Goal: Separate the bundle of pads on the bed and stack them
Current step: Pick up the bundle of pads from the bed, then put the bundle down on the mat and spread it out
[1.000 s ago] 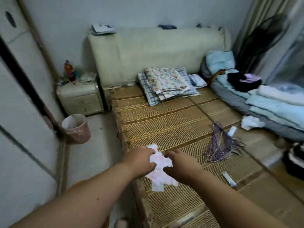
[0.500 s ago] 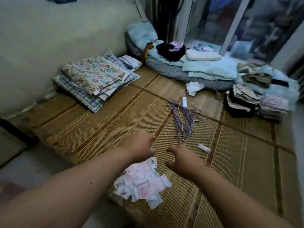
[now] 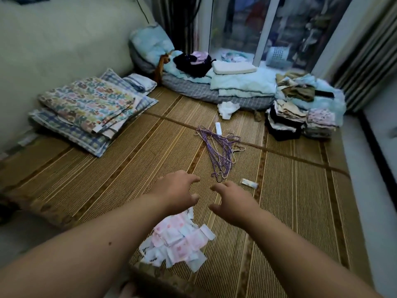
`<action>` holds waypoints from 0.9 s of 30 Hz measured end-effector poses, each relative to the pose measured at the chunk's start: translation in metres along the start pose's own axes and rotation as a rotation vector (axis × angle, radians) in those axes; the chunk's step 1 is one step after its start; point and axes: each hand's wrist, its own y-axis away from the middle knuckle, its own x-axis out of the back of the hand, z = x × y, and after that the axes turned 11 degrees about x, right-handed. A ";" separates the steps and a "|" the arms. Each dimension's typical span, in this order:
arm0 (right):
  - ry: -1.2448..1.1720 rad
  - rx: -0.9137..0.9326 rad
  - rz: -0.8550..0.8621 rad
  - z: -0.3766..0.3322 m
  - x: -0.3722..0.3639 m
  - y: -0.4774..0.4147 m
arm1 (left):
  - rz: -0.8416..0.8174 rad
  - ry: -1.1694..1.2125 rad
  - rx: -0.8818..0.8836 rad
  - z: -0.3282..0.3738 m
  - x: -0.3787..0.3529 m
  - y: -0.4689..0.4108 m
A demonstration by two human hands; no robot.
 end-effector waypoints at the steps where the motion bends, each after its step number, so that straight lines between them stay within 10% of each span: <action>1: 0.003 -0.006 -0.002 -0.002 0.001 -0.001 | -0.002 -0.008 -0.015 0.000 0.001 -0.002; 27: -0.100 -0.534 0.083 -0.111 -0.100 -0.117 | -0.176 -0.060 -0.501 -0.161 -0.008 -0.119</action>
